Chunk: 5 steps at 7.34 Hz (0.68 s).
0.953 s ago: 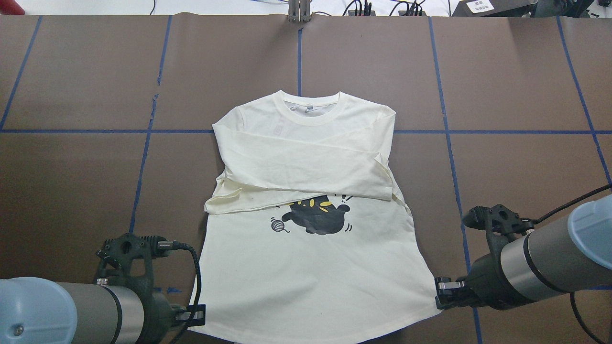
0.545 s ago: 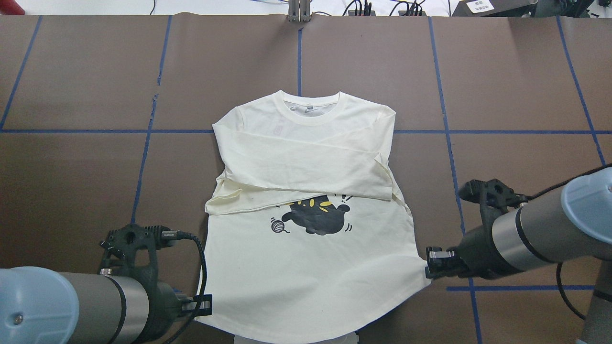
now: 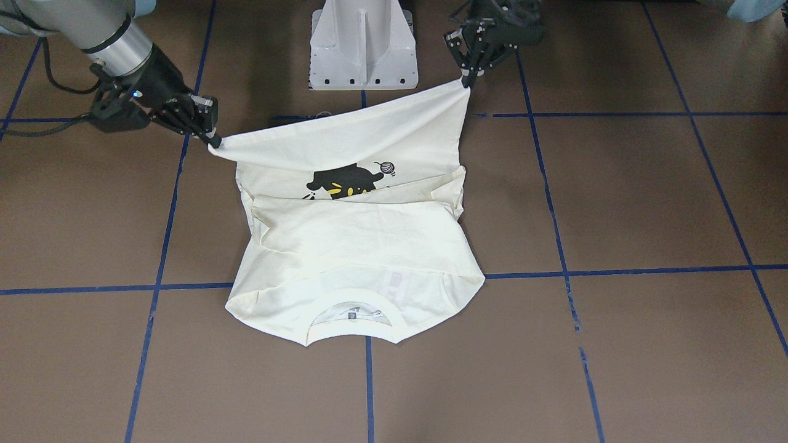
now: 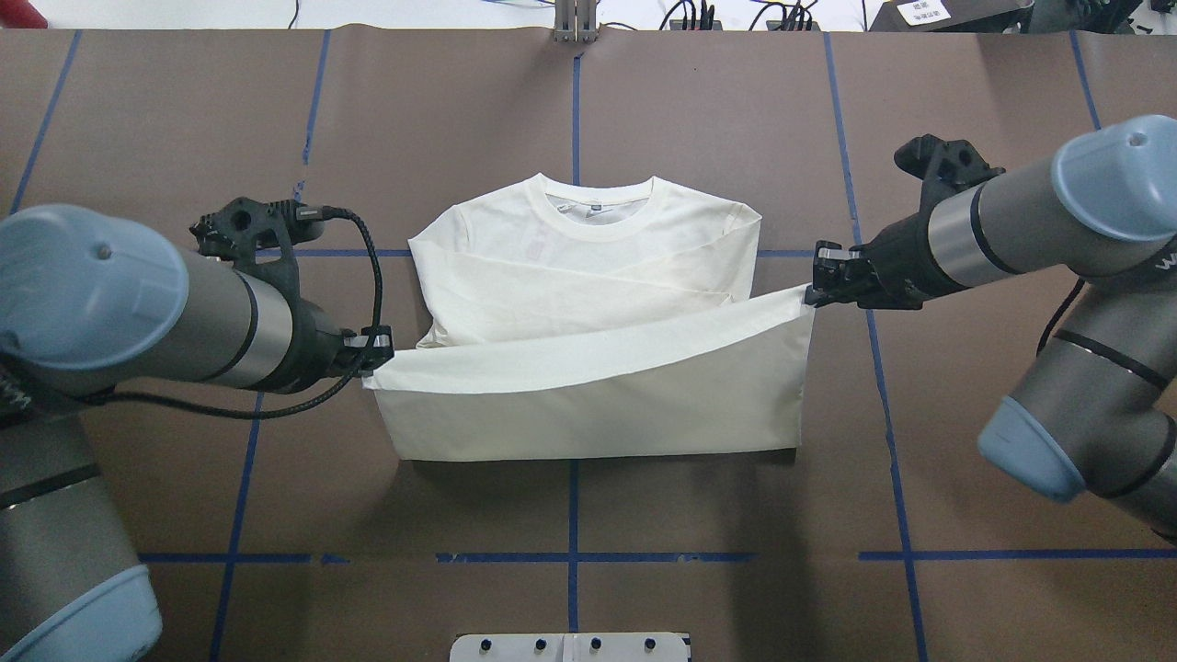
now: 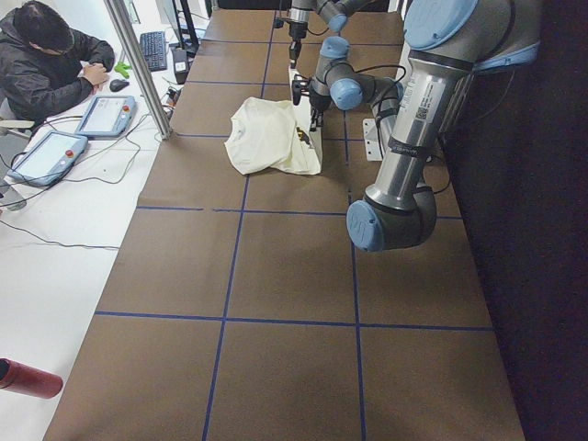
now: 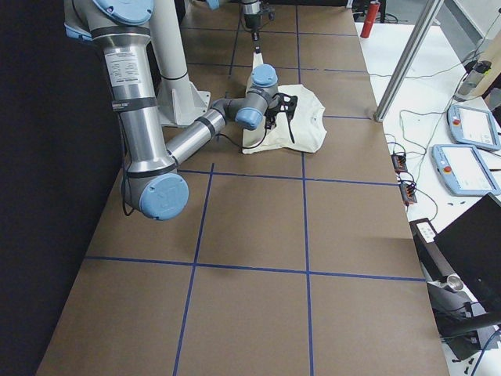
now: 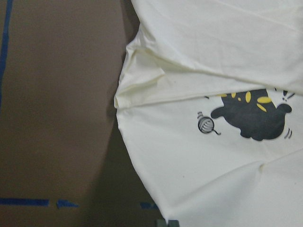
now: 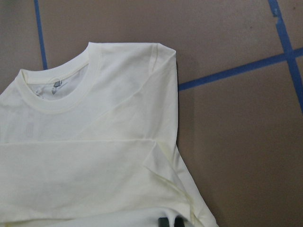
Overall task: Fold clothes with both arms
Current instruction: 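Lift the hem with both grippers and fold it up toward the collar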
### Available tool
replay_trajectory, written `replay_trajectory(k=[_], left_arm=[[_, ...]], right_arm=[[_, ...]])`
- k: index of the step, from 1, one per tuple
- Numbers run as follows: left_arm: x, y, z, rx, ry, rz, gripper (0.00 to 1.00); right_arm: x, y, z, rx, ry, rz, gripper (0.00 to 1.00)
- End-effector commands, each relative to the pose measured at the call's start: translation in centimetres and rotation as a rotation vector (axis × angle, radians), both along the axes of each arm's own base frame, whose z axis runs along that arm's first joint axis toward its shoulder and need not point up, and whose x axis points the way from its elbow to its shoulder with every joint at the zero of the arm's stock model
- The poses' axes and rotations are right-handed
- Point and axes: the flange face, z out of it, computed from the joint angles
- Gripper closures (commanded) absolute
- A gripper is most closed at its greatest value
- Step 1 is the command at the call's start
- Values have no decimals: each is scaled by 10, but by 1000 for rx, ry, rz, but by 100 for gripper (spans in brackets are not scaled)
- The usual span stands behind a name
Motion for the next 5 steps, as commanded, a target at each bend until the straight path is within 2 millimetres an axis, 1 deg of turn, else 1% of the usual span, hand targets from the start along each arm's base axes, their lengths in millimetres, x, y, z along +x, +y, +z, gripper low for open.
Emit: replay_trajectory(k=[1, 2, 3, 5], left_arm=[[-9, -47, 5, -1, 3, -59, 100], [-3, -70, 8, -6, -21, -79, 100], [1, -96, 11, 12, -52, -83, 100], [21, -148, 49, 26, -49, -117, 100]], right_arm=[[-2, -58, -6, -8, 7, 65, 100], [-8, -85, -12, -16, 13, 86, 100], [-16, -106, -1, -38, 36, 95, 100], [-27, -146, 2, -64, 65, 118, 100]])
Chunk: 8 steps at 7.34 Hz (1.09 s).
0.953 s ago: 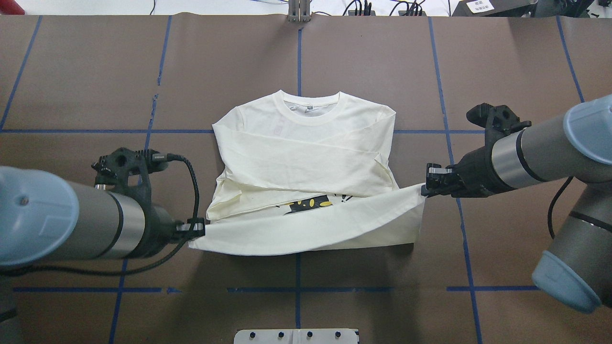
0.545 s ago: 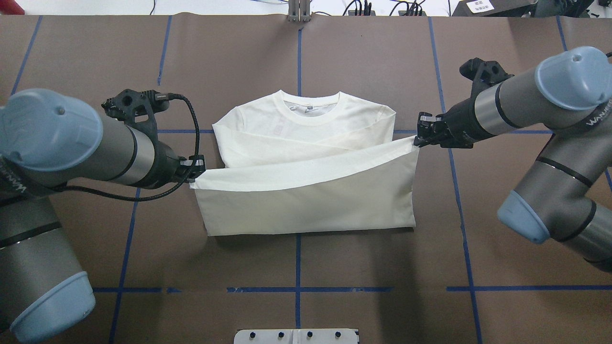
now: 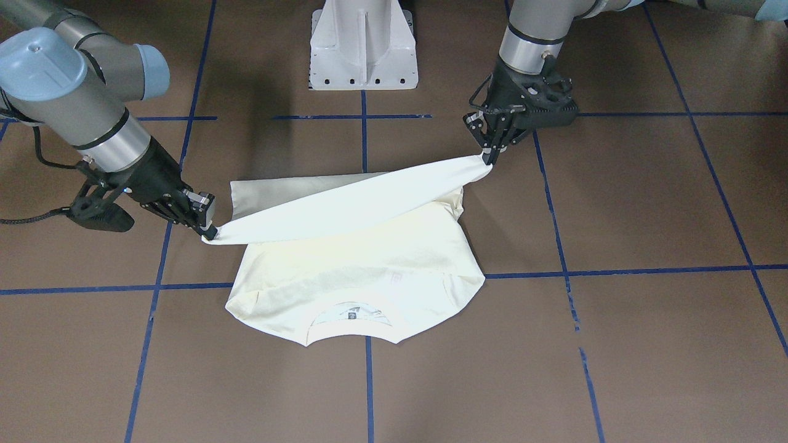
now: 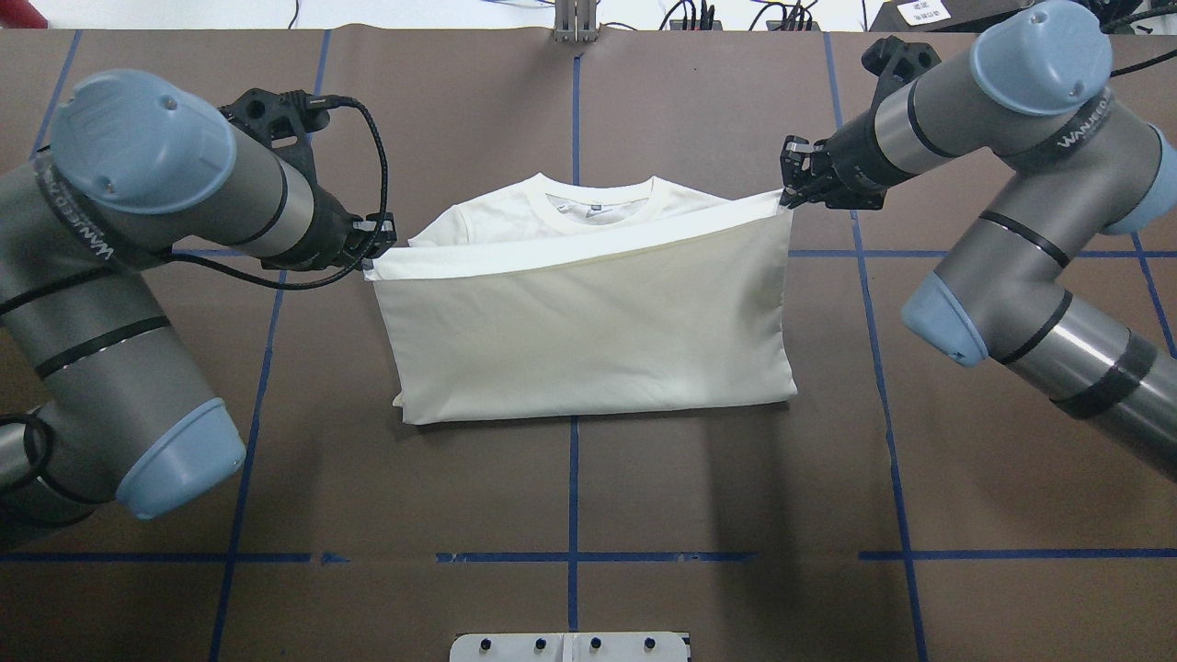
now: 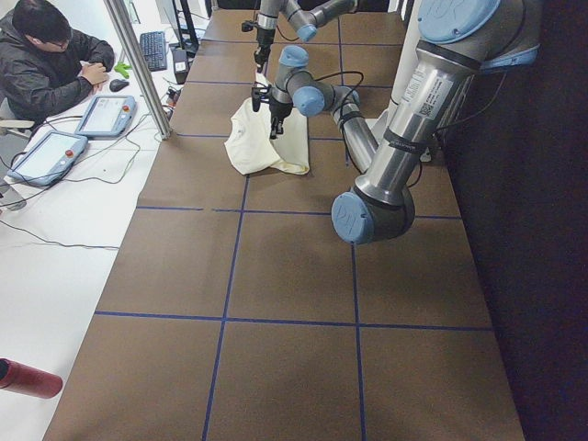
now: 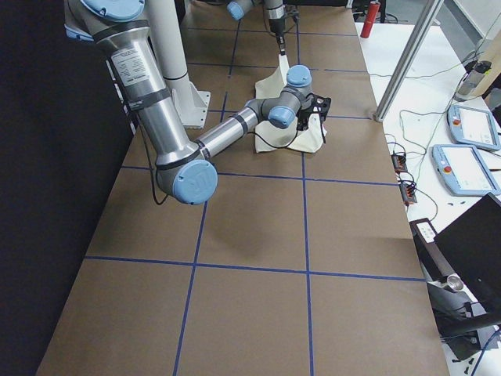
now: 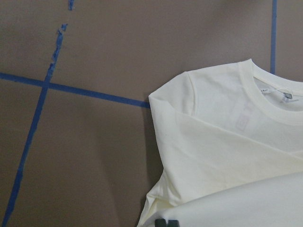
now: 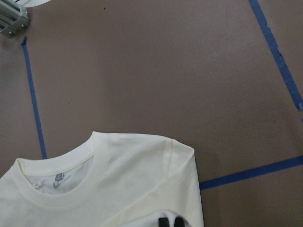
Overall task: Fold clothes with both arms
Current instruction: 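Lift the hem with both grippers and fold it up toward the collar, then lay the hem at the collar and open both grippers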
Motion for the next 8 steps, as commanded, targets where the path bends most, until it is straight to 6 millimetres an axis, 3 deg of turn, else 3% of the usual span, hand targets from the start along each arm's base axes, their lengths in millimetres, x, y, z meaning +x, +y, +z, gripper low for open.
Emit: replay_trajectory(k=[1, 2, 5, 7, 8], left_arm=[[27, -57, 32, 14, 6, -34, 100], [49, -78, 44, 18, 20, -40, 100], [67, -96, 83, 7, 1, -42, 100], [70, -99, 83, 18, 14, -45, 100], [74, -101, 78, 19, 17, -44, 100]], right_arm=[[-21, -44, 6, -36, 35, 12, 100], [-29, -49, 16, -58, 52, 7, 100], [-52, -57, 60, -90, 84, -10, 100], [-59, -61, 63, -91, 85, -14, 100], [-63, -62, 54, -79, 78, -16, 100]])
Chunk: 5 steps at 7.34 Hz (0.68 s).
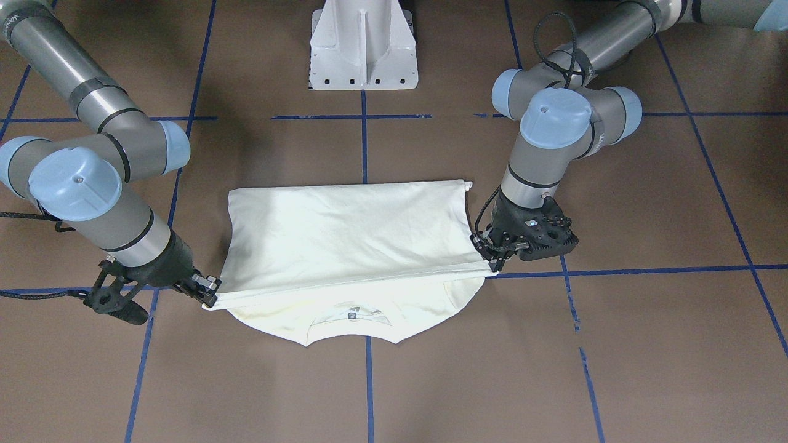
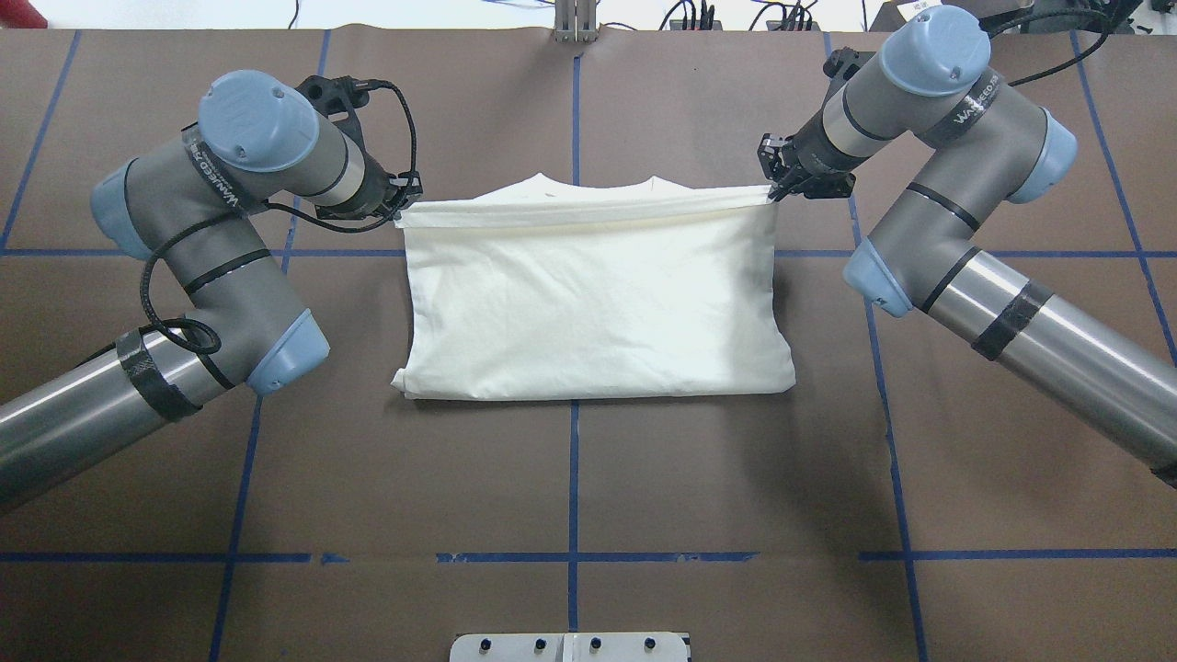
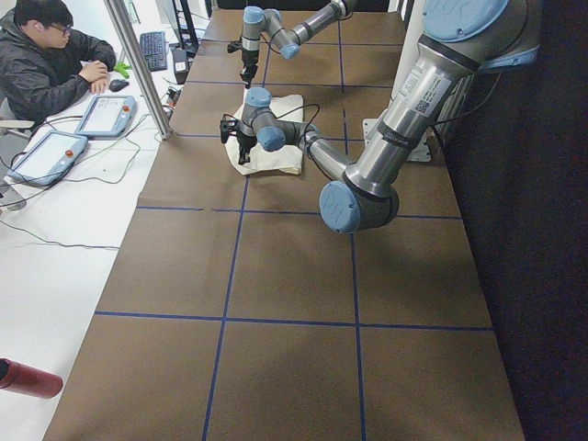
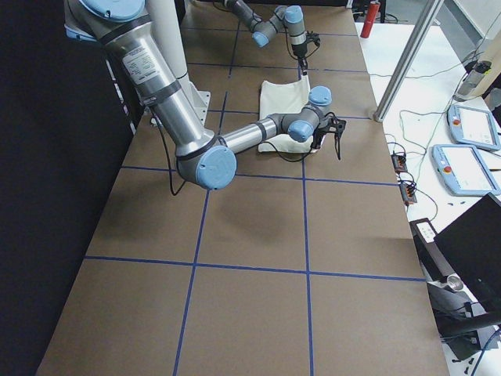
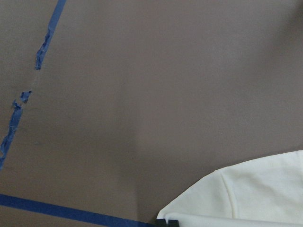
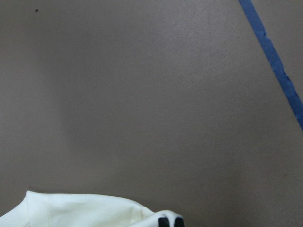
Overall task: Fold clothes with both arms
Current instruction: 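Lay the hem at the collar and open both grippers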
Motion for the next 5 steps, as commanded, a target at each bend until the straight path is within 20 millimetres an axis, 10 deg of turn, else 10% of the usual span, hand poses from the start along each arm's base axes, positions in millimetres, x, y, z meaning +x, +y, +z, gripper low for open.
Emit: replay_trajectory(k=[1, 3, 4, 5], left_arm=[[16, -11, -13, -31, 20, -26, 100], [21, -14, -13, -40, 16, -28, 95], [20, -14, -11, -30, 9, -22, 10], [18, -13, -19, -15, 13, -14, 0]], right_arm=[[-11, 1, -12, 14, -11, -12, 100], [-27, 8, -19, 36, -4, -23, 86], [-29, 10, -13, 34, 5, -21, 1], [-28, 12, -19, 47, -5, -32, 0]])
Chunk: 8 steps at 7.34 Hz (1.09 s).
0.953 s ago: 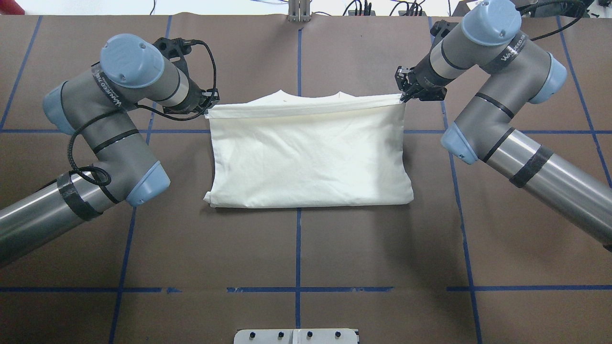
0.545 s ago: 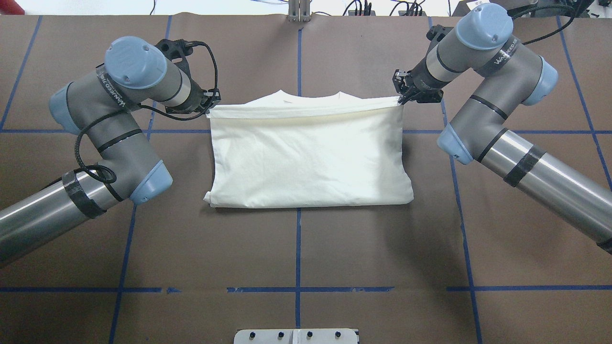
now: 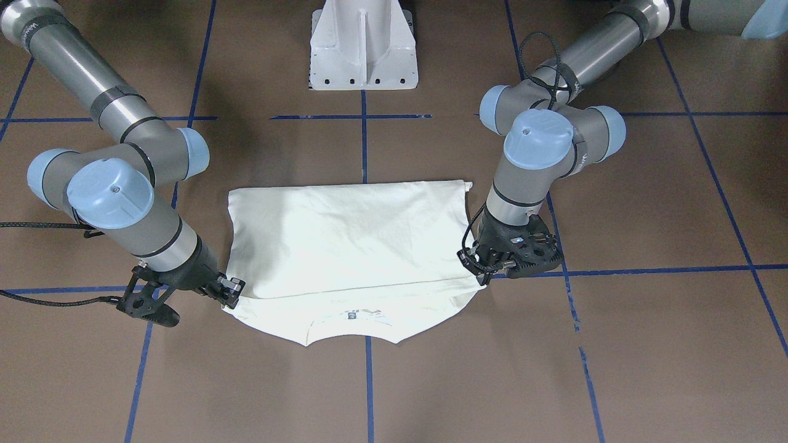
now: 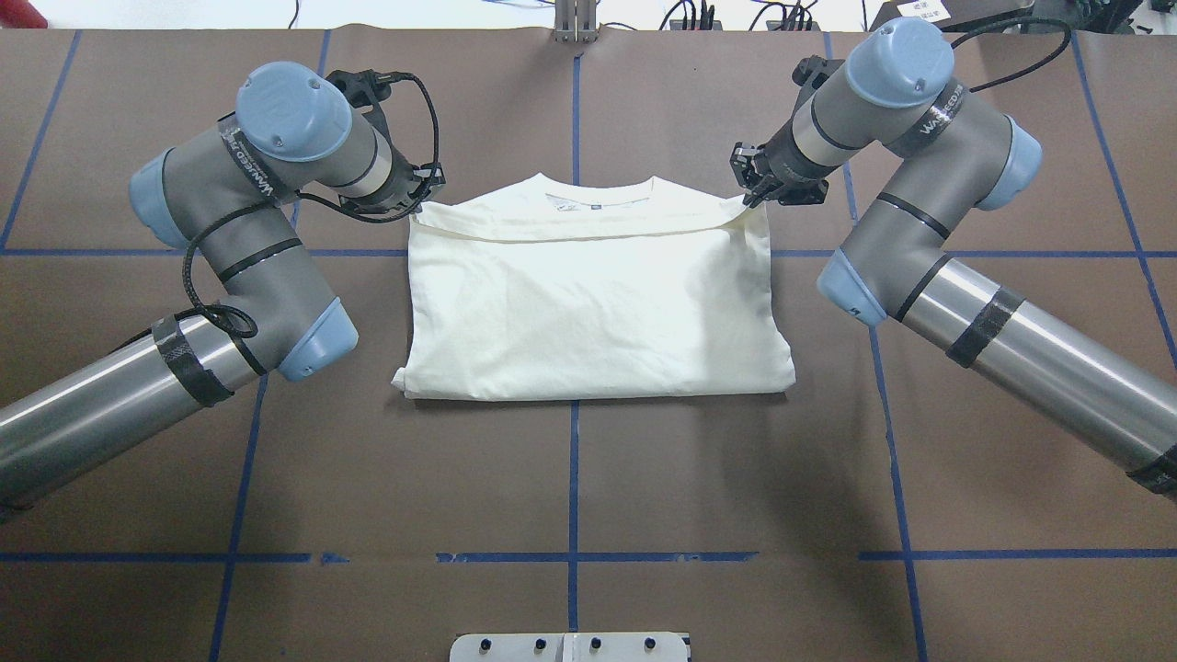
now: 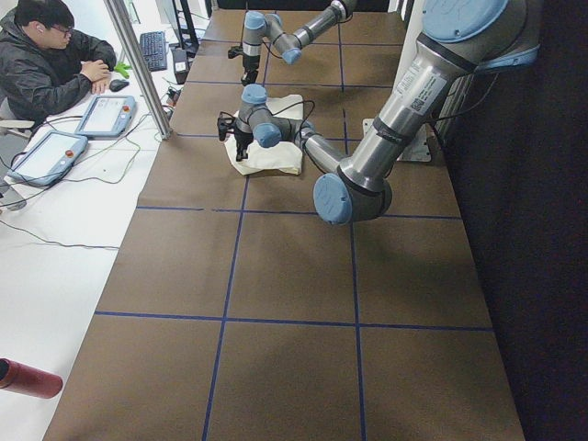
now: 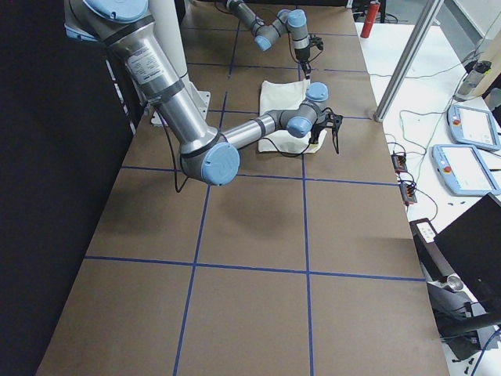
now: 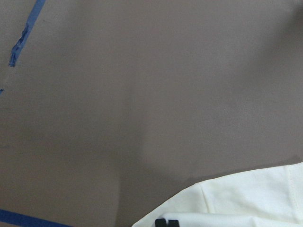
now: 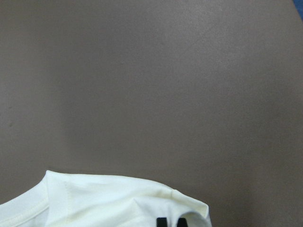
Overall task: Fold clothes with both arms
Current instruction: 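Lay the hem at the collar and open both grippers, then raise the left gripper while the right gripper moves to the shirt's side edge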
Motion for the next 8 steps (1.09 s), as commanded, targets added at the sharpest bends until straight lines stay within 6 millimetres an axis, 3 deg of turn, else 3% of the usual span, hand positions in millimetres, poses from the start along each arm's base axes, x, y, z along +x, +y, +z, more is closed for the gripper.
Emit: replay_trajectory(k=[1, 3, 4, 6, 8], left_arm=[[-6, 2, -15, 22, 11, 6, 0], [-28, 19, -36, 24, 10, 6, 0], [-42, 32, -52, 22, 9, 7, 0], [-58, 56, -73, 32, 30, 13, 0], [-56, 60, -75, 30, 33, 18, 0]], right_arm=[[0, 5, -11, 20, -19, -25, 0], [14, 25, -18, 34, -59, -46, 0], [13, 62, -14, 49, -69, -72, 0], [1, 126, 14, 59, -41, -121, 0], [-8, 147, 27, 58, -18, -137, 0]])
